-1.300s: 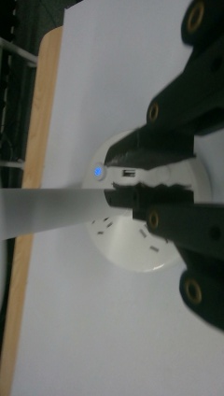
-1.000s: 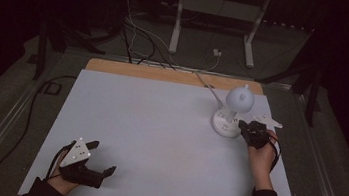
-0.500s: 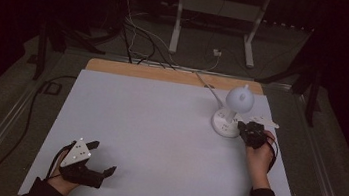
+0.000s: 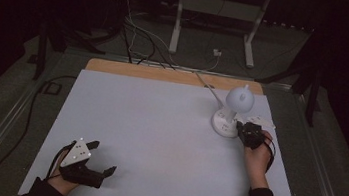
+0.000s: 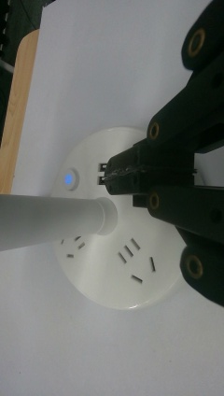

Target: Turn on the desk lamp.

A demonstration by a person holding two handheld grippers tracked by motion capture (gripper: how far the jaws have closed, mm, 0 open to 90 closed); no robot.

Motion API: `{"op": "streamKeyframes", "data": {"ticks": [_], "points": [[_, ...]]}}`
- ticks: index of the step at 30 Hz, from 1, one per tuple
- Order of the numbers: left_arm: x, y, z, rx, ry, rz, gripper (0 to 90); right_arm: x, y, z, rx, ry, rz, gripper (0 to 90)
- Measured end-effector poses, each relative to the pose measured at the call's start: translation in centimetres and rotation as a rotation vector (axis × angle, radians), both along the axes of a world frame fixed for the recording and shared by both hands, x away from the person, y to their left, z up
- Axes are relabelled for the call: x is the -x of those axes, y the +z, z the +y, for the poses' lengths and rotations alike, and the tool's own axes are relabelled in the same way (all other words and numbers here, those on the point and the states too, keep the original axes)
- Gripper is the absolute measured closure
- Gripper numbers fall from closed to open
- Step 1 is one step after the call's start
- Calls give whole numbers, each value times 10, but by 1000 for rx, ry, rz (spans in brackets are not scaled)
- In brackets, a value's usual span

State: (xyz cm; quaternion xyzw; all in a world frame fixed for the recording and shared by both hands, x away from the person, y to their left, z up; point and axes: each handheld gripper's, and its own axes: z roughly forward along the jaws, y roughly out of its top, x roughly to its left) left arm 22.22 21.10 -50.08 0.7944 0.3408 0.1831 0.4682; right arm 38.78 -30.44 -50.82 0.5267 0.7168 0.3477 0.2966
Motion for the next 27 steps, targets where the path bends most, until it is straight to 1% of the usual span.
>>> {"op": "streamKeyframes", "data": {"ticks": [8,11,12,14,16,18,19,20,22,23,24,25,27], "points": [[0,0,0,-5,-3,-2,3,1,-1,0,9,2,-10,899],[0,0,0,0,-3,-2,3,1,-2,-1,-5,9,-7,900],[0,0,0,-1,-4,-2,3,1,-2,-1,1,11,-10,900],[1,0,0,-6,-8,-3,3,1,-2,-1,-21,1,-4,900],[0,0,-1,-2,-7,-4,3,0,-3,2,-19,28,-4,900],[1,1,0,-3,-6,-4,3,0,-2,8,20,16,-6,899],[1,1,0,-3,-6,-5,3,1,0,9,35,21,-24,899],[1,1,0,-2,-6,-6,3,3,4,8,28,27,-45,898],[0,1,1,0,-3,-5,3,6,14,3,-10,18,-79,890],[0,0,1,1,-3,-2,3,8,18,1,-27,20,-91,856],[0,0,1,2,-2,0,3,9,20,0,-26,26,-96,824],[0,0,0,0,-4,0,3,11,22,-1,-24,31,-108,818],[0,0,0,-4,-8,-4,3,12,24,-2,-34,33,-106,790]]}}
